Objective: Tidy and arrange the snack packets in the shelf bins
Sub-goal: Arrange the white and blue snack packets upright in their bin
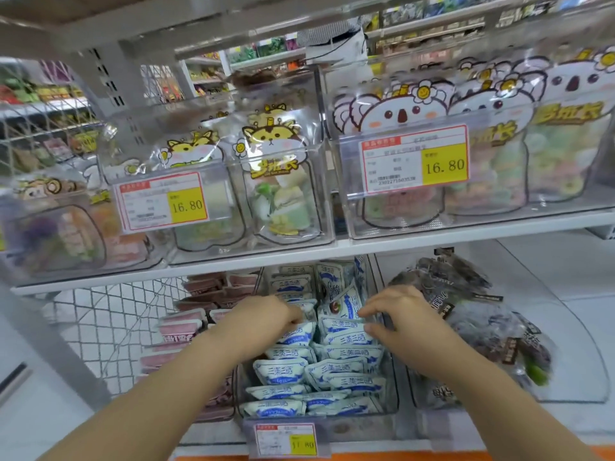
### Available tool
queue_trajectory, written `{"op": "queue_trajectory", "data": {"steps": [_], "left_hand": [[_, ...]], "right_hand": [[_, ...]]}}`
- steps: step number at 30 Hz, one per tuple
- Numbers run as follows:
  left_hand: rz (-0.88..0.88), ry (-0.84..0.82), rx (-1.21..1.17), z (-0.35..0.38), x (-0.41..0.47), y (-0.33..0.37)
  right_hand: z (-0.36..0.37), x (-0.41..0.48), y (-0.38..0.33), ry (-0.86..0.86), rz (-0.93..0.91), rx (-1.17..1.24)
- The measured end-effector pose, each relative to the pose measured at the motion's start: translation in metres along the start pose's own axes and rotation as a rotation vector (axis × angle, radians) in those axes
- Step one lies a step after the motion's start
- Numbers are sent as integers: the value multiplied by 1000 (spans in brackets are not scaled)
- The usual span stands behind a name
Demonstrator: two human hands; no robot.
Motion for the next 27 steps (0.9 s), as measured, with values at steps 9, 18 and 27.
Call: {"op": "queue_trajectory", "data": {"steps": [9, 18, 27], "left_hand": [[-16, -108, -13, 9, -13, -7], [52, -18, -321, 24, 5, 3], [79, 23, -55, 3, -7, 0]], "right_hand": [[9, 1, -5, -62, 54, -37], [8, 2, -6, -74, 73, -32], [9, 2, -6, -58, 62, -24]]}}
Point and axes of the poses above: each hand's wrist, its own x-axis towards the middle knuckle, its own z-axis out of the palm, y = z × x, the point moved 5 cm from there along x, towards the middle knuckle, and after that the axes turned 10 degrees about -y, right-handed, at the moved point
